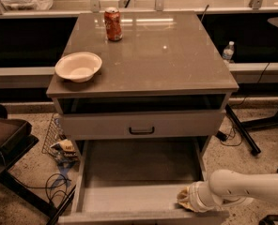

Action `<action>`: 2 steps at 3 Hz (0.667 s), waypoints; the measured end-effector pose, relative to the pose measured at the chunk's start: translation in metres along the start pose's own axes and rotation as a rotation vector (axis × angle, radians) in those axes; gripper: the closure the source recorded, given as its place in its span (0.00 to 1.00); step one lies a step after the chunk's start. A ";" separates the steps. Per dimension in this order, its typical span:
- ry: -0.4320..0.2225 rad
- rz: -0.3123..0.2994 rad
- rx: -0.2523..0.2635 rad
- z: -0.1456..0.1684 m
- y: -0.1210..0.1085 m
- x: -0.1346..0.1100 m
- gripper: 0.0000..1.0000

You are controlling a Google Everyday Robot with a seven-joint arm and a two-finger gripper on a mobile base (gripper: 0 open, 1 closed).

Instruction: Open middle drawer

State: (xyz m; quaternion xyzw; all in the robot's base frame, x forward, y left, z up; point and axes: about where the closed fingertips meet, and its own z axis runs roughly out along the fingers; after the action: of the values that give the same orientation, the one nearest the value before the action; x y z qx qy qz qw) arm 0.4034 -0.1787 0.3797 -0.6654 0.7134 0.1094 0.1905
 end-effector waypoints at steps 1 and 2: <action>0.001 0.002 -0.003 -0.001 -0.003 0.000 1.00; 0.030 0.069 -0.098 -0.001 0.057 0.020 1.00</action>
Offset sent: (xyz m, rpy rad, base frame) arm -0.2261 -0.0522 -0.0445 -0.0671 0.4492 -0.0952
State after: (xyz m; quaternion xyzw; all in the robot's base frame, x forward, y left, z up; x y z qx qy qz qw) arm 0.3463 -0.1925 0.3667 -0.6505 0.7326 0.1406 0.1430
